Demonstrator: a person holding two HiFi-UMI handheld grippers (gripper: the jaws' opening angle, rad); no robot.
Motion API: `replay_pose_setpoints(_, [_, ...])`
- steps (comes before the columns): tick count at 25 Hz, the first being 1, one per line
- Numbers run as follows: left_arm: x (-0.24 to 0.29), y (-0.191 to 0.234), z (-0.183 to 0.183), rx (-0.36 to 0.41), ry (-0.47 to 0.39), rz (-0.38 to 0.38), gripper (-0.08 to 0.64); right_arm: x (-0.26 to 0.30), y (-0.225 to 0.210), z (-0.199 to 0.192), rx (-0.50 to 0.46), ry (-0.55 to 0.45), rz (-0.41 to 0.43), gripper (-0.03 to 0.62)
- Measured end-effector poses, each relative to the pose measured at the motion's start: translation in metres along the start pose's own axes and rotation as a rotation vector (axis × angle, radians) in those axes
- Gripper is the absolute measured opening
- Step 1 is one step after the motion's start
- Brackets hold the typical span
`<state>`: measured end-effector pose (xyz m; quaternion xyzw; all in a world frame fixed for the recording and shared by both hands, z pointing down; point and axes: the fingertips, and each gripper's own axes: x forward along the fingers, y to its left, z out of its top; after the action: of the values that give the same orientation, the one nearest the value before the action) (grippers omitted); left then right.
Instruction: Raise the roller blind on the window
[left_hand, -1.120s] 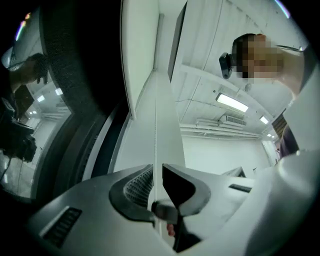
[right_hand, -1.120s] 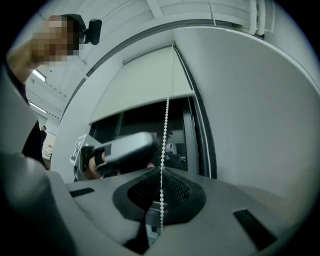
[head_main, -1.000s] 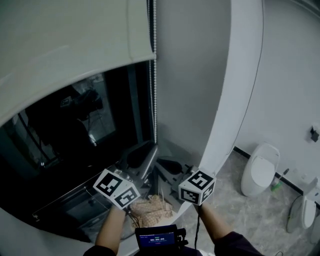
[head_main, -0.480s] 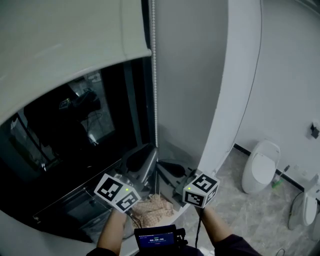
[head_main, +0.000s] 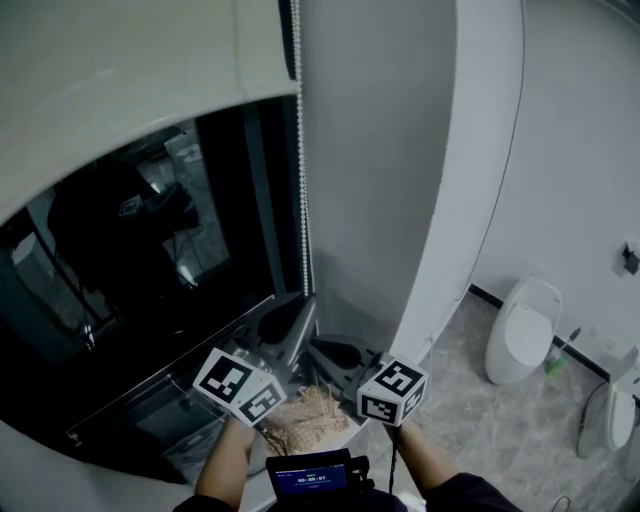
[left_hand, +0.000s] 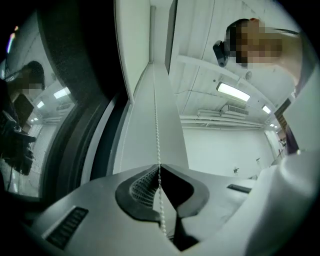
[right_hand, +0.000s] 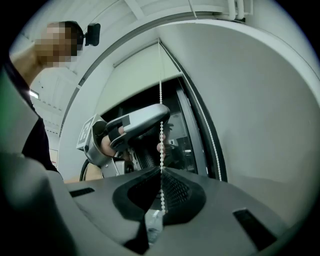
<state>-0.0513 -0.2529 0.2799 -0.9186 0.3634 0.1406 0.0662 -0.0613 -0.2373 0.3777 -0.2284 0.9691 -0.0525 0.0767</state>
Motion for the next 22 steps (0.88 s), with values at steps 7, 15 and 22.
replay_pose_setpoints(7, [-0.022,0.002,-0.056,-0.067,0.047,0.031,0.012,-0.013,-0.011,-0.056,0.086,0.153,-0.008,0.018])
replay_pose_setpoints(15, [-0.025,0.005,-0.063,-0.089,0.063,0.030,0.012,-0.021,-0.021,0.062,0.044,-0.080,-0.008,0.020])
replay_pose_setpoints(22, [-0.023,-0.006,-0.097,-0.117,0.108,0.001,0.012,0.008,0.001,0.152,-0.124,-0.174,0.023,0.046])
